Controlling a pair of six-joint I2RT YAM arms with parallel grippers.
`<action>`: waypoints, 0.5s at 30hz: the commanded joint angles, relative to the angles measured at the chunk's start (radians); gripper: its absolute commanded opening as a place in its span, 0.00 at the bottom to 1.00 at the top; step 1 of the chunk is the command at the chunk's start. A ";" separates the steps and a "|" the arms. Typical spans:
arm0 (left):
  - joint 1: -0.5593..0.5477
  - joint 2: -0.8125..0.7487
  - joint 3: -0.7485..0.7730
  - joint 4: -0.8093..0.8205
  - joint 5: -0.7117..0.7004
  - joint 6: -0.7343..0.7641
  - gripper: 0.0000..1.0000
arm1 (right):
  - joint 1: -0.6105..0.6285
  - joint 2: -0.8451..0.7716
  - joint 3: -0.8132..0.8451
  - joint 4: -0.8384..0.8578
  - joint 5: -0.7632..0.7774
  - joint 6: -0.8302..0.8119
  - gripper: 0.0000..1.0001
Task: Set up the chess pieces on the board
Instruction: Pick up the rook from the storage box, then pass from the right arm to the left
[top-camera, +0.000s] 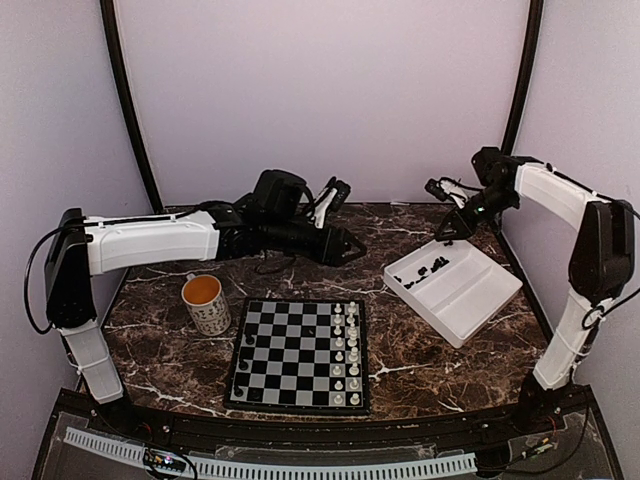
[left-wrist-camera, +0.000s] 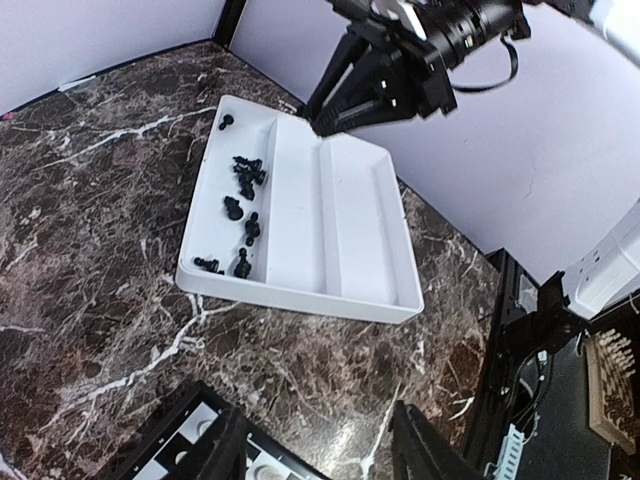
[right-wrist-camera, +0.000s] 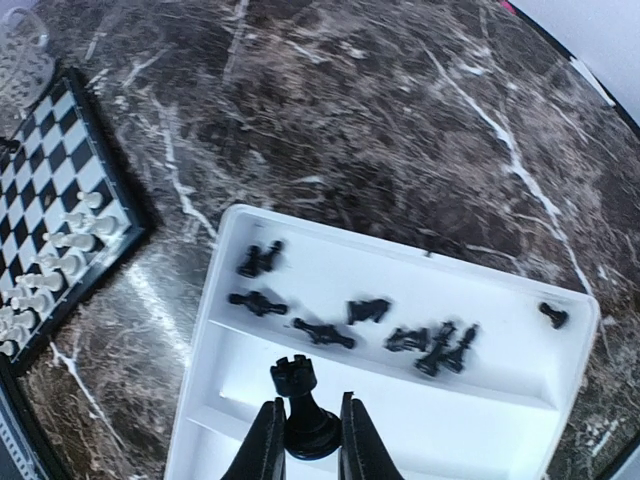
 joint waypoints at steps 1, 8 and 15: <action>-0.018 -0.002 0.016 0.139 0.046 -0.106 0.52 | 0.088 -0.129 -0.146 0.114 -0.189 0.084 0.03; -0.068 0.013 -0.005 0.238 0.100 -0.144 0.52 | 0.176 -0.302 -0.305 0.210 -0.330 0.162 0.04; -0.089 0.046 -0.025 0.338 0.170 -0.218 0.52 | 0.234 -0.400 -0.401 0.259 -0.374 0.160 0.06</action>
